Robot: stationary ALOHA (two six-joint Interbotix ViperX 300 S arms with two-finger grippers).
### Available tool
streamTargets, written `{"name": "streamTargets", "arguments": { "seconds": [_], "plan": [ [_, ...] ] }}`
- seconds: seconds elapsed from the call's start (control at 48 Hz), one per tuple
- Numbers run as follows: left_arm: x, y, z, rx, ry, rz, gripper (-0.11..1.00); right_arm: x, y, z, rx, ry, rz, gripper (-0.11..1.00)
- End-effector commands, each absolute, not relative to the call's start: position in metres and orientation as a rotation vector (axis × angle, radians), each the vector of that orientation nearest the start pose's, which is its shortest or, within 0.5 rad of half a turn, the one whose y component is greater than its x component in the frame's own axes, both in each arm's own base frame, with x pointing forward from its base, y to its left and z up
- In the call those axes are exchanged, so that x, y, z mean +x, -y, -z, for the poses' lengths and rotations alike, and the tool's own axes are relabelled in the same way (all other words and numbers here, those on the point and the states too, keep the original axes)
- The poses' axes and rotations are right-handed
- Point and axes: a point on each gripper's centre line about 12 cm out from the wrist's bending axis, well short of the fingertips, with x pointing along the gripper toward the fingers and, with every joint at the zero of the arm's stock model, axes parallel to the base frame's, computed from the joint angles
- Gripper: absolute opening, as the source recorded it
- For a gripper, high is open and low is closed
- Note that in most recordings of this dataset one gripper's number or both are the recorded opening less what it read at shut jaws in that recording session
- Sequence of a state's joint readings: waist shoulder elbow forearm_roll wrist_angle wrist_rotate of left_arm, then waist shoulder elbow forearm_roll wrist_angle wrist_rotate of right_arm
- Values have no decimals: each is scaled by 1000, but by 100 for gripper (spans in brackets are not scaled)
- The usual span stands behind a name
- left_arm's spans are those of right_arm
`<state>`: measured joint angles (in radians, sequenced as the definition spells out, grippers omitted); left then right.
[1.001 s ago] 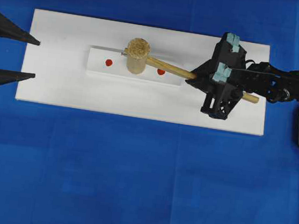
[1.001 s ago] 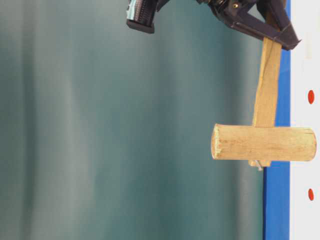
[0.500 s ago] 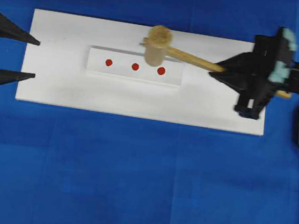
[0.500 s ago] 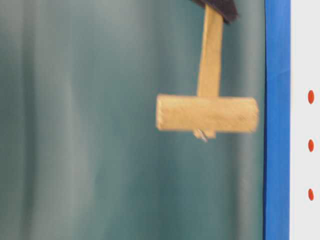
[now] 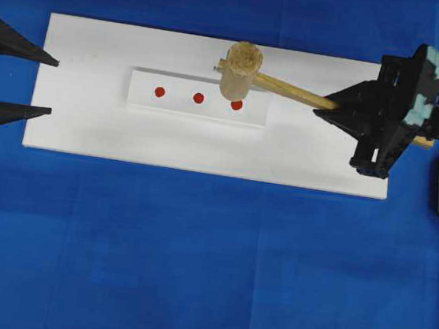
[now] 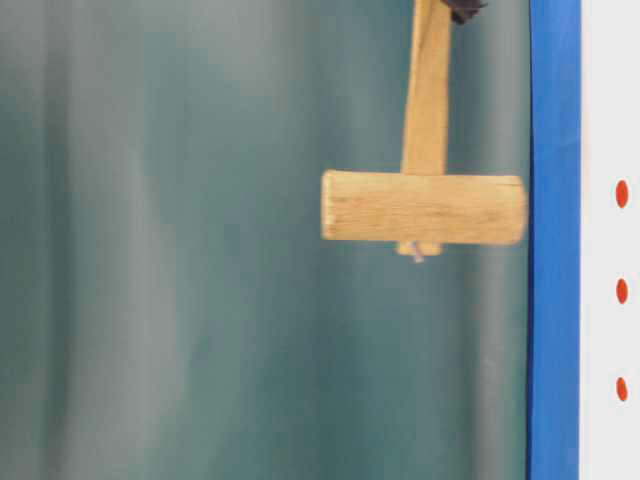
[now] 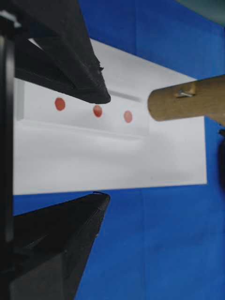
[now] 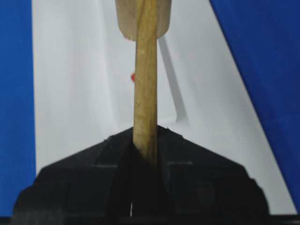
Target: Hit the mark with a hammer.
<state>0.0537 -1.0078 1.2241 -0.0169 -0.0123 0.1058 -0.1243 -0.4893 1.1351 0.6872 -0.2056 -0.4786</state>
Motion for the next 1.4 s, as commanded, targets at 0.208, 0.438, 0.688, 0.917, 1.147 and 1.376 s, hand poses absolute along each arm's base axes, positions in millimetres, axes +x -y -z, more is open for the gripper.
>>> {"name": "streamTargets", "arguments": {
  "seconds": [0.208,0.438,0.688,0.917,1.147,1.376],
  "plan": [
    [189,-11,-253,79,-194,-49,74,261,46,-142,250,-642,316,2],
    [189,-10,-253,79,-195,-47,74,262,48,-160,230,-568,314,2],
    [188,-11,-254,80,-189,-49,74,256,47,-208,203,-390,286,2],
    [188,-11,-254,79,-189,-49,74,249,42,-225,182,-349,246,2],
    [188,-11,-254,79,-191,-49,74,255,43,-223,184,-365,248,2],
    [189,-11,-254,79,-192,-49,74,278,44,-226,183,-382,244,2]
  ]
}}
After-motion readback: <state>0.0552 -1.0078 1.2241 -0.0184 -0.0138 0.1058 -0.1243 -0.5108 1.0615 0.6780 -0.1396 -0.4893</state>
